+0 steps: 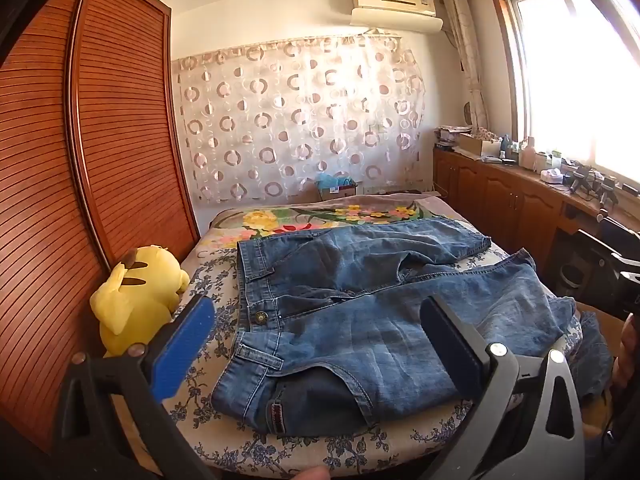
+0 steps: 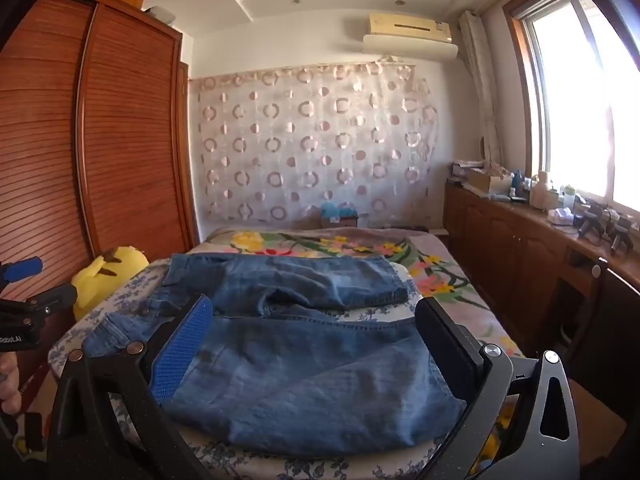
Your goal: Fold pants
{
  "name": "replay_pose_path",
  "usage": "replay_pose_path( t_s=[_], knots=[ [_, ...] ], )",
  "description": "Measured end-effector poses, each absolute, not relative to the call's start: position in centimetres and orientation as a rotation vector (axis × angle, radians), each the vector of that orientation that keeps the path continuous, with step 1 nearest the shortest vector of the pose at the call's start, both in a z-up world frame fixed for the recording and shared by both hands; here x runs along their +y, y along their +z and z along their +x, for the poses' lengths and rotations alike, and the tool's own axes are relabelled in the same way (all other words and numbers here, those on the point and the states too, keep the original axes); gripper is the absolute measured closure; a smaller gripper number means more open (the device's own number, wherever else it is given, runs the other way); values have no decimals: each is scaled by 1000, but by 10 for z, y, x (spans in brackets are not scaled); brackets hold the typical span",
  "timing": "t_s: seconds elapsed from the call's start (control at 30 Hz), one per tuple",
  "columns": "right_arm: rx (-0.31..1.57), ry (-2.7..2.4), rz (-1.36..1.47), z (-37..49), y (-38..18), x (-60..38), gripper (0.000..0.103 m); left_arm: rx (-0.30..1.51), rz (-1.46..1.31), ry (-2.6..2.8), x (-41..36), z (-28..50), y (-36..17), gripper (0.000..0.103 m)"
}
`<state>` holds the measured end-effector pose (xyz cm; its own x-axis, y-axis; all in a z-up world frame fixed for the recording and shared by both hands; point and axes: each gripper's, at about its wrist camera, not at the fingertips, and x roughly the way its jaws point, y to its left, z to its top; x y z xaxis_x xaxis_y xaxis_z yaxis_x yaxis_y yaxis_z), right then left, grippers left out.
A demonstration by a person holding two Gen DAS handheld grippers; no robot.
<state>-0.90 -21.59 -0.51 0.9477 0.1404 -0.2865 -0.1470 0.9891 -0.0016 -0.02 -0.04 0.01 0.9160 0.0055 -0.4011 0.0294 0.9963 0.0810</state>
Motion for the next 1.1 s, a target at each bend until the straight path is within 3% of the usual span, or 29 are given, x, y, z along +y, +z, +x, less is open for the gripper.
replay_pose_path(
  t_s=[1.1],
  knots=[
    [286,154,-40,-12,-3,-213,0,410,58,-13,0,-1,-2,0]
  ],
)
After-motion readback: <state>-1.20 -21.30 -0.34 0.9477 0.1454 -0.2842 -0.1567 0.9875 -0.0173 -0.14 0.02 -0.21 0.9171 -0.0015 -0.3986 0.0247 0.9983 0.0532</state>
